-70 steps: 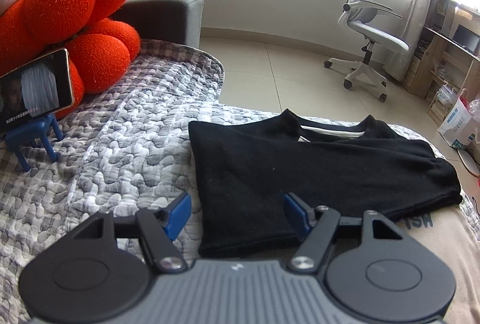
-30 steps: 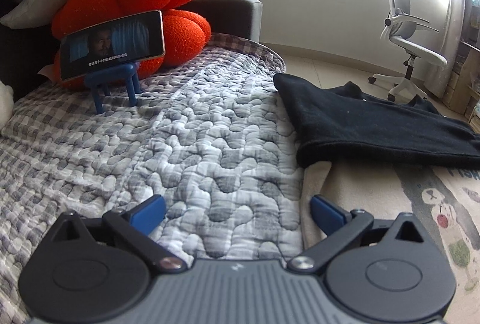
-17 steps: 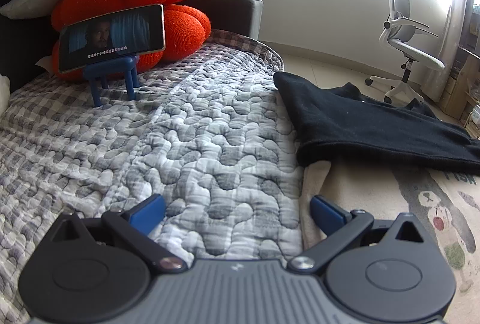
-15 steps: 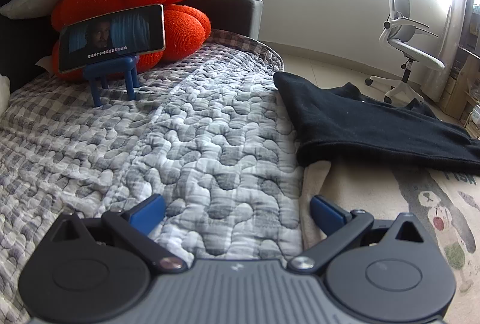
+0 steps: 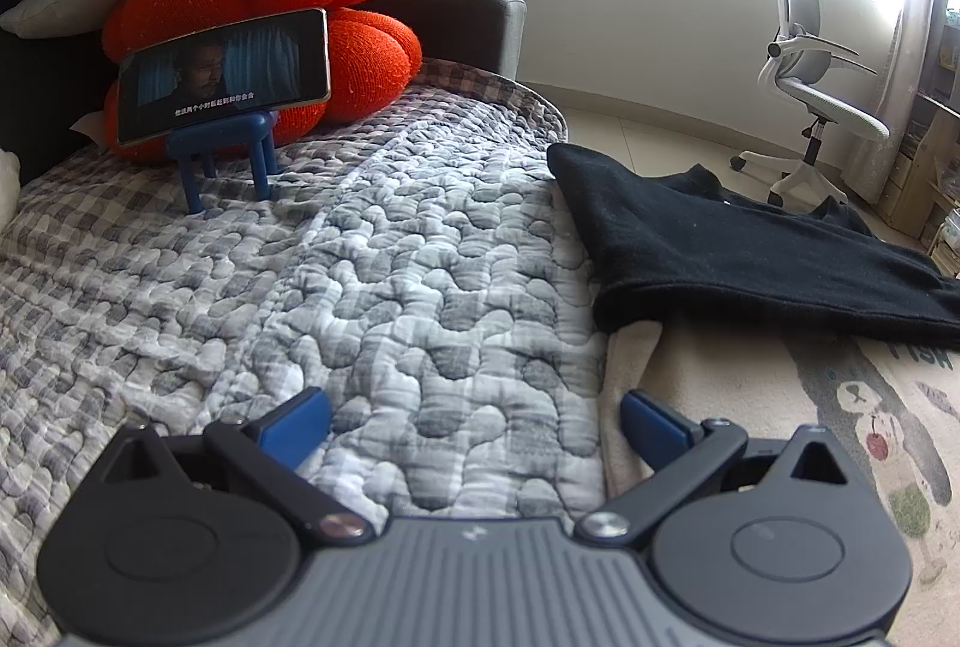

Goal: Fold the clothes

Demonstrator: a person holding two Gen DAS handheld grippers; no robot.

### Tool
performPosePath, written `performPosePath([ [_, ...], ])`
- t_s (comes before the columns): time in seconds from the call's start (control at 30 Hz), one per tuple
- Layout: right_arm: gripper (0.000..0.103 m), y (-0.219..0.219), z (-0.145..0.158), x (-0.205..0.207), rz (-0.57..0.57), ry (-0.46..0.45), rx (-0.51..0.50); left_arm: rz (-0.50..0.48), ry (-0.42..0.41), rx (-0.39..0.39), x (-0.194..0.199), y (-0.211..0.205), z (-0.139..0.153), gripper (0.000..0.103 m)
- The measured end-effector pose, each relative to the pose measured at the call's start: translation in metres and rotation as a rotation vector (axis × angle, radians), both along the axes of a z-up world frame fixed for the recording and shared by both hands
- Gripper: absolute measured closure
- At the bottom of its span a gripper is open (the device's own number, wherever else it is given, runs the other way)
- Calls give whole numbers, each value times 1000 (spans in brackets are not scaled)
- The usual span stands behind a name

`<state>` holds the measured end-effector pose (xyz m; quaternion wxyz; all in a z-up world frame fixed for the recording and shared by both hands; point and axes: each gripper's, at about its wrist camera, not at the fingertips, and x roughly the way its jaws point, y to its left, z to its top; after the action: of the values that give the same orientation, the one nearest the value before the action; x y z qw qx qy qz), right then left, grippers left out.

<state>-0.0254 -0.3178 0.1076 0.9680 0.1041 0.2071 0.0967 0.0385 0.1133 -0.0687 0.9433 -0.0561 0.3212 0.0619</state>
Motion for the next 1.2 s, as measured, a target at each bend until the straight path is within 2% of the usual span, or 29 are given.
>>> performPosePath([
  [0.2, 11, 7, 1, 11, 15, 19, -67, 0, 0, 0, 0, 0, 0, 0],
  [0.3, 5, 10, -3, 19, 30, 44, -132, -1, 0, 0, 0, 0, 0, 0],
  [0.47, 5, 23, -32, 28, 83, 101, -308, -1, 0, 0, 0, 0, 0, 0],
  [0.53, 5, 24, -48, 36, 89, 131, -327, -1, 0, 0, 0, 0, 0, 0],
  [0.73, 5, 19, -87, 60, 40, 193, -165, -1, 0, 0, 0, 0, 0, 0],
  [0.87, 5, 18, -92, 78, -14, 221, -141, -1, 0, 0, 0, 0, 0, 0],
  [1.03, 5, 6, -90, 89, -68, 239, -5, 0, 0, 0, 0, 0, 0, 0],
  [1.2, 5, 16, -87, 94, -76, 207, -23, 1, 0, 3, 0, 0, 0, 0],
])
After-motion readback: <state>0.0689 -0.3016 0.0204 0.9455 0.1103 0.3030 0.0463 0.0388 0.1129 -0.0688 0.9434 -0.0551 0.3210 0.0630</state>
